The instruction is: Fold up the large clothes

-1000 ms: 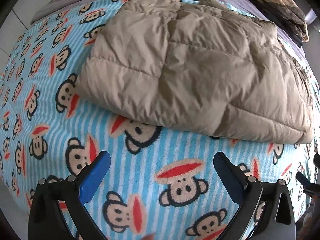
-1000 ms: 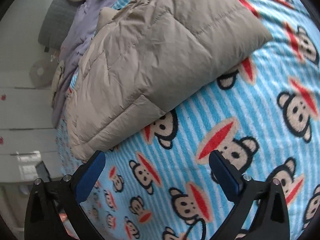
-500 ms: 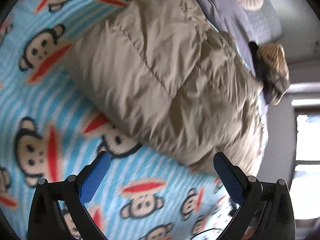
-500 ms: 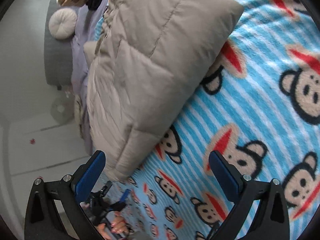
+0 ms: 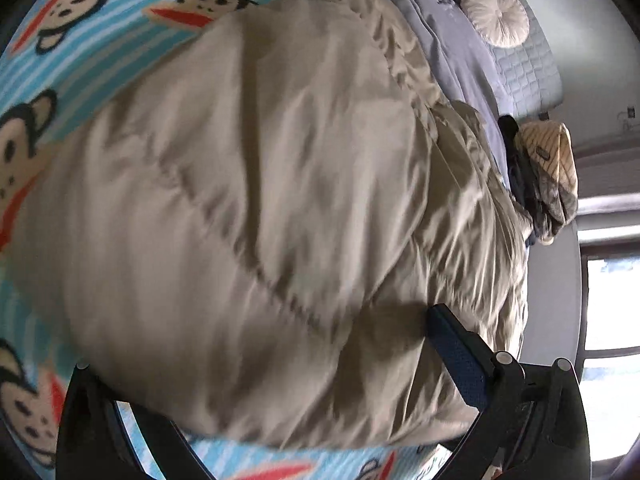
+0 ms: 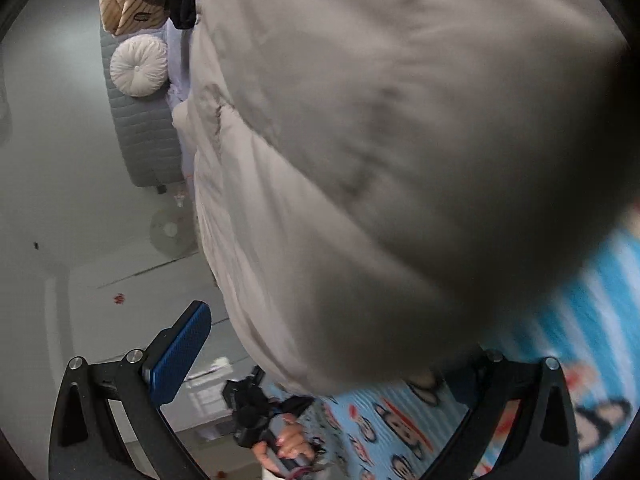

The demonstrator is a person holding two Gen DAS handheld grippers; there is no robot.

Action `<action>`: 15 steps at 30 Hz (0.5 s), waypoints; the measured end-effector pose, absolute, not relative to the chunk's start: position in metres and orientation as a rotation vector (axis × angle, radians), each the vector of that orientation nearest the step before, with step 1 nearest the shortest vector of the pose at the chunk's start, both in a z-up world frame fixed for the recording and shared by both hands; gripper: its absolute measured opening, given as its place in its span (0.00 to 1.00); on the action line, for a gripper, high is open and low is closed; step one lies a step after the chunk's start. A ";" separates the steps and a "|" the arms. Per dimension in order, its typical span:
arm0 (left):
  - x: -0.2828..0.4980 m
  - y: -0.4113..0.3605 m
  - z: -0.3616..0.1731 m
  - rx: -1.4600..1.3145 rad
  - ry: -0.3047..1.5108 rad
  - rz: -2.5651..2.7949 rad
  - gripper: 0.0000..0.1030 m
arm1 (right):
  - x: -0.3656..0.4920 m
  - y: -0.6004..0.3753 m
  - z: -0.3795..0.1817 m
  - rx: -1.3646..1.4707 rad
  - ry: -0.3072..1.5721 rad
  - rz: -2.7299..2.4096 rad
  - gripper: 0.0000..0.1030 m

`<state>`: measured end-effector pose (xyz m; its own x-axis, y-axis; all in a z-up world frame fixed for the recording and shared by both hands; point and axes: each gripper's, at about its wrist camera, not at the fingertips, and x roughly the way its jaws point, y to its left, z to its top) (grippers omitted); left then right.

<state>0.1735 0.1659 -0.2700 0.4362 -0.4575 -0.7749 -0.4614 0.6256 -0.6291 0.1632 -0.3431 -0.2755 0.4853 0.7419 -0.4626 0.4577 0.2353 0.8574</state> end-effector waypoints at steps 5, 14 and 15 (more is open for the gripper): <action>0.181 0.169 -0.273 -1.001 1.130 0.063 0.98 | 0.181 -0.336 -0.278 1.408 1.103 0.294 1.00; 0.177 0.173 -0.237 -1.039 1.032 -0.060 0.19 | 0.176 -0.334 -0.266 1.403 1.115 0.212 0.30; 0.173 0.174 -0.228 -1.019 1.020 -0.073 0.17 | 0.176 -0.333 -0.259 1.379 1.104 0.219 0.24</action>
